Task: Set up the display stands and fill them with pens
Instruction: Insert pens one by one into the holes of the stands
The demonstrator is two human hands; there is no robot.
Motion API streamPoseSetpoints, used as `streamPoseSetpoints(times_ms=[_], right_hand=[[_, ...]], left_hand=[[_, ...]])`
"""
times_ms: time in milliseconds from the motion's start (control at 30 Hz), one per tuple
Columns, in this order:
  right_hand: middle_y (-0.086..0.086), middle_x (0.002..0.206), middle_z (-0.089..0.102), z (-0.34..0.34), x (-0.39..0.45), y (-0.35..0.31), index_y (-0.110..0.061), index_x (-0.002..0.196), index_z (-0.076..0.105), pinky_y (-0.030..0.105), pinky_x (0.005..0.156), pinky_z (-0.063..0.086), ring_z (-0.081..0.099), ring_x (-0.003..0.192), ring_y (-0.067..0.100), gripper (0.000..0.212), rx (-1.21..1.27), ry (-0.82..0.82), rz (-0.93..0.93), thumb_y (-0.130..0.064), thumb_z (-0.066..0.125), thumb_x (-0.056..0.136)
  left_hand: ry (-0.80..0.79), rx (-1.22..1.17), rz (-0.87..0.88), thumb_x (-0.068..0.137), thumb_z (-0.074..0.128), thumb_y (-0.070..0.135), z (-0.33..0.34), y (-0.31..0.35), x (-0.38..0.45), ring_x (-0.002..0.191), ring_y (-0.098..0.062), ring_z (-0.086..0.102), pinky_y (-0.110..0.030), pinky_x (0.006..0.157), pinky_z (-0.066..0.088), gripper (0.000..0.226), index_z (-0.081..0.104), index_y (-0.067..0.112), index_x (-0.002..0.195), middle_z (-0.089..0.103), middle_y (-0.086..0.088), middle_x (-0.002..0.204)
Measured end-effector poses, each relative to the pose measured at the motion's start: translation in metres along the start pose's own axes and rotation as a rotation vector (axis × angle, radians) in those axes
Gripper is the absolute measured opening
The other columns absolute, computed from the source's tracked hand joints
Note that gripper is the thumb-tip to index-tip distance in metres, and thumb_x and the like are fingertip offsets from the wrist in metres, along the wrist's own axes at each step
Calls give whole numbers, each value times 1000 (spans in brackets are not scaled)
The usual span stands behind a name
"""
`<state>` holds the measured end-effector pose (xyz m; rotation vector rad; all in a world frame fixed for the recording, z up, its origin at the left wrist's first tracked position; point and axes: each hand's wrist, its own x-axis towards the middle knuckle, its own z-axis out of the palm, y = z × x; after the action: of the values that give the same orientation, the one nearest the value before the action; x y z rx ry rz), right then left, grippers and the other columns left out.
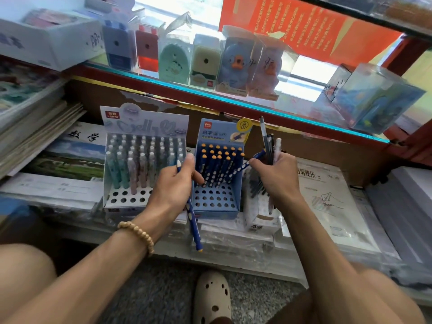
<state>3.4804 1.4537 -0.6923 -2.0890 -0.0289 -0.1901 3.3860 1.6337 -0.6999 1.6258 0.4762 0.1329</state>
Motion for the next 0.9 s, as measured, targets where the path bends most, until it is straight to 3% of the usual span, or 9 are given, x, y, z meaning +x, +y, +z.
streamPoseSetpoints(times_ms=[200, 400, 567, 900], right_hand=[[0, 58, 61, 11, 1, 5, -15, 62, 64, 29, 53, 46, 57, 55, 15, 24, -165, -78, -30, -15, 73, 84], [-1, 57, 60, 16, 10, 1, -16, 62, 61, 27, 52, 46, 58, 52, 15, 27, -198, -118, -22, -17, 74, 85], [-2, 58, 60, 16, 11, 2, -16, 65, 62, 22, 47, 43, 55, 44, 3, 24, -164, -125, 1, -14, 75, 85], [4, 64, 64, 22, 10, 5, -15, 69, 66, 33, 58, 51, 61, 60, 21, 20, -217, -163, 11, -15, 73, 87]], left_hand=[[9, -8, 0, 99, 35, 56, -7, 2, -1, 50, -11, 42, -29, 54, 32, 63, 66, 9, 71, 41, 12, 42], [-32, -43, 1, 97, 55, 42, -14, 0, -2, 40, -2, 46, -22, 50, 36, 42, 68, 11, 73, 60, 1, 55], [-48, -45, -12, 96, 61, 30, -21, 0, -3, 47, -7, 50, -15, 43, 36, 25, 71, 11, 83, 69, 1, 63], [-16, -81, 2, 95, 64, 18, -35, 5, -2, 48, -6, 51, -14, 43, 39, 17, 72, 9, 82, 72, -1, 69]])
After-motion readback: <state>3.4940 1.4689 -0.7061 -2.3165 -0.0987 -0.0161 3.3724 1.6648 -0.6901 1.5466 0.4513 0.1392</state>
